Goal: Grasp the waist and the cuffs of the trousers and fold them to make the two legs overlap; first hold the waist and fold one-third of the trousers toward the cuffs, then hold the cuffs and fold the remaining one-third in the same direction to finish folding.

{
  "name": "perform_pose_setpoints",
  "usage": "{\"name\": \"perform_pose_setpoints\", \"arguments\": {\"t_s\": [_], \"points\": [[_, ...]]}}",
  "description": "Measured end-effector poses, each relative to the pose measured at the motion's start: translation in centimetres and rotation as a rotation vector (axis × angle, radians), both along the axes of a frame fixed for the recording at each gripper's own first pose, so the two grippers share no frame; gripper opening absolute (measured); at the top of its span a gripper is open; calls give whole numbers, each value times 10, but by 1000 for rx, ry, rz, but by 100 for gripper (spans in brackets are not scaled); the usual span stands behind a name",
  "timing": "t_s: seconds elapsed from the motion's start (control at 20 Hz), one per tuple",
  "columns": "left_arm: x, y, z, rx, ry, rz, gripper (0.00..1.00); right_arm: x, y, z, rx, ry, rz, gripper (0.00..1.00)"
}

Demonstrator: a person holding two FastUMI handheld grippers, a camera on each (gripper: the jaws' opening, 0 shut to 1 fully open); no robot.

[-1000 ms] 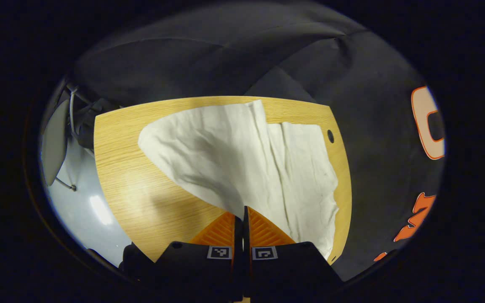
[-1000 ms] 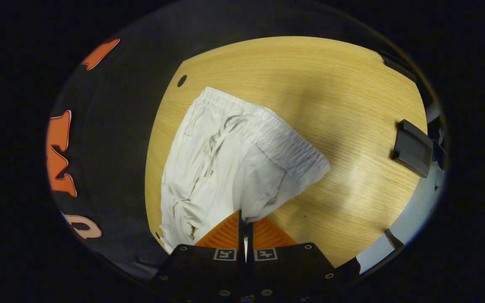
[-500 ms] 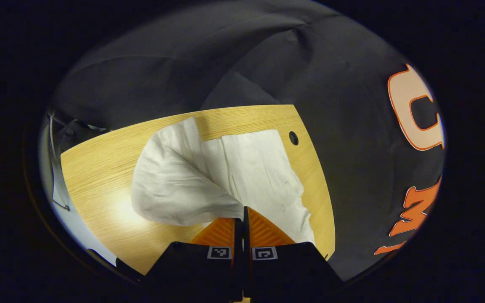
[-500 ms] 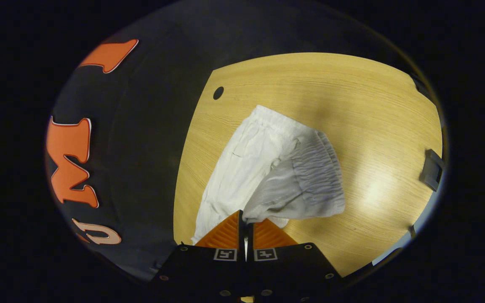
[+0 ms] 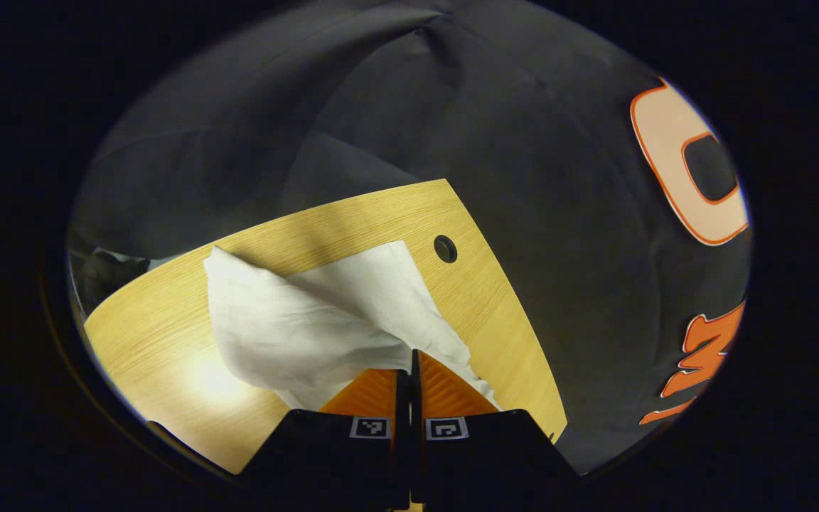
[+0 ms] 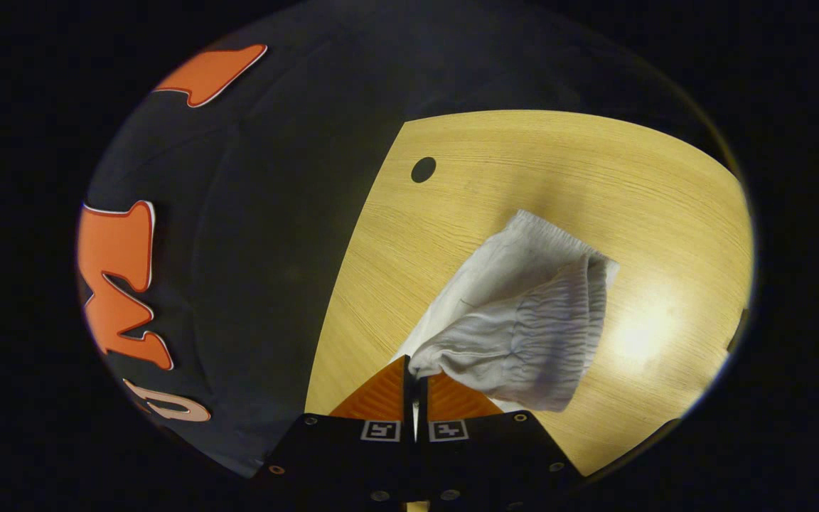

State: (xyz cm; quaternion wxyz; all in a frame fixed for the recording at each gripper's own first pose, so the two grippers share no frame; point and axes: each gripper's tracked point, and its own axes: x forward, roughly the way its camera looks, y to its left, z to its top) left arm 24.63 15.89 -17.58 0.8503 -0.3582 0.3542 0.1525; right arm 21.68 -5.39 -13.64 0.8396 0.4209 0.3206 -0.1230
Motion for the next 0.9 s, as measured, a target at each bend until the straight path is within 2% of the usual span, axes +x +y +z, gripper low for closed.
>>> {"name": "perform_pose_setpoints", "arguments": {"t_s": [0.15,0.4,0.7,0.75,0.8,0.85,0.9], "points": [[34,-6,-2,57,-16,-66,4,32,1,-5,-29,8,-6,0],[80,-6,-21,48,-3,-90,4,67,4,-18,-41,22,-2,0],[95,-15,-43,56,48,-134,4,75,1,-31,-110,35,0,6],[91,-15,-37,64,45,-139,7,75,2,-31,-121,34,1,12],[97,-18,-37,65,33,-148,7,74,2,-31,-127,33,2,7],[98,-20,-35,64,30,-152,26,72,1,-32,-132,28,1,37],[96,-22,-33,67,30,-159,45,68,1,-31,-139,24,2,48]]}}
